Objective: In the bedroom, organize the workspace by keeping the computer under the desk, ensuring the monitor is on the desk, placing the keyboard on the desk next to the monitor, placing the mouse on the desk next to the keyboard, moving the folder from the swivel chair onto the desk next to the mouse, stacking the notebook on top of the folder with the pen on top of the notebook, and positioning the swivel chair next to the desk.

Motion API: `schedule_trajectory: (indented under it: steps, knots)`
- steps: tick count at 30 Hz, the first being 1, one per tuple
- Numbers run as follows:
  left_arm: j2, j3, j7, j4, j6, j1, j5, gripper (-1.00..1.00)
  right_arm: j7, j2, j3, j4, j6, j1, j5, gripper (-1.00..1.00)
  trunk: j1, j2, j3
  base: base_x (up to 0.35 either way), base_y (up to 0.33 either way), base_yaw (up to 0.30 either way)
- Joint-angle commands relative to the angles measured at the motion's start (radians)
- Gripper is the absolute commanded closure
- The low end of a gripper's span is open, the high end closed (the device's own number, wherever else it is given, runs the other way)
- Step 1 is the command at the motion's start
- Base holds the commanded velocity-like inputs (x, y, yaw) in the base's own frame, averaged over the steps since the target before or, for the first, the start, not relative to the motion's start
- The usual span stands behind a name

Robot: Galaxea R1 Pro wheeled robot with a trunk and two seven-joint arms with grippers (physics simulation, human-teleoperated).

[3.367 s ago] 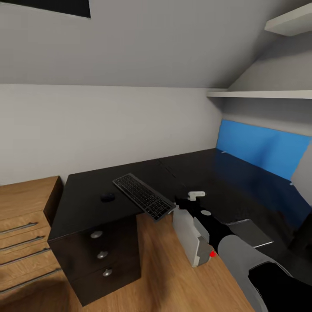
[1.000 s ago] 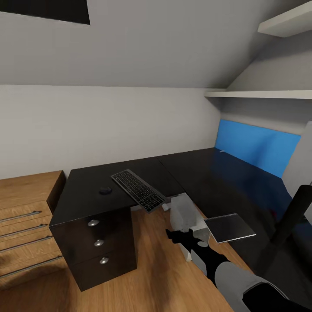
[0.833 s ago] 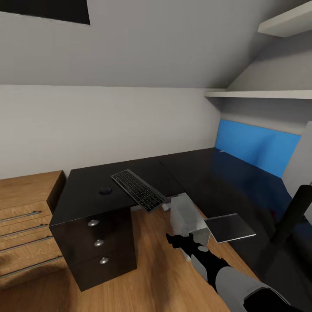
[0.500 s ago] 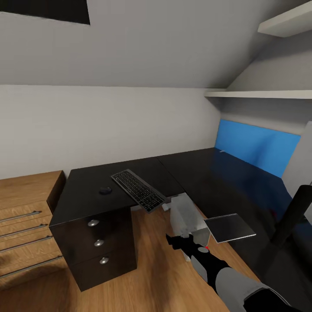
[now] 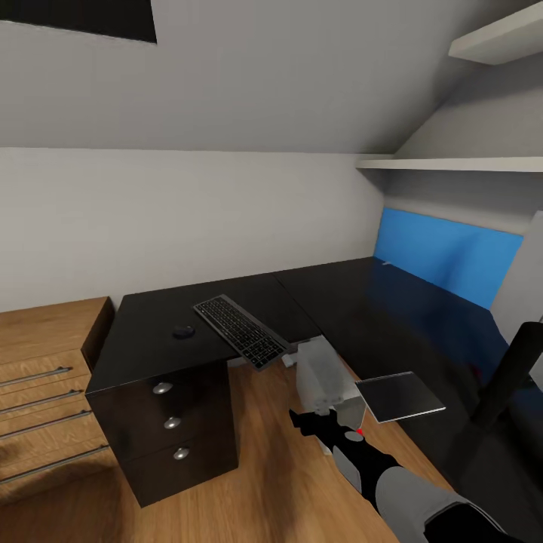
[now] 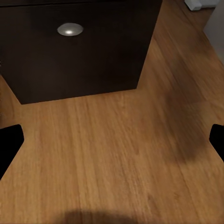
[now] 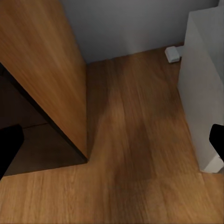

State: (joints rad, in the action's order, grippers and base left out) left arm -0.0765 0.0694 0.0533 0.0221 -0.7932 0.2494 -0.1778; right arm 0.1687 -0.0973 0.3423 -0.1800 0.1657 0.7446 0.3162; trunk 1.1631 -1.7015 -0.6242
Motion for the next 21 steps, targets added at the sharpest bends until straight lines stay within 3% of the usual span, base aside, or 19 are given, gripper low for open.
schedule_trajectory:
  steps: [1,21]
  knots:
    - [0.000,0.008,0.006,-0.001,-0.003,0.001,-0.004,-1.00,0.003,0.000,0.006,0.002,0.004,0.001,0.010,-1.00,0.000,0.000,-0.001,0.000,0.000,0.000]
    - [0.006,0.007,0.009,-0.001,-0.001,0.001,-0.005,-1.00,-0.004,-0.001,0.007,0.065,0.005,0.001,0.007,-1.00,0.000,0.000,-0.001,0.000,0.000,0.000]
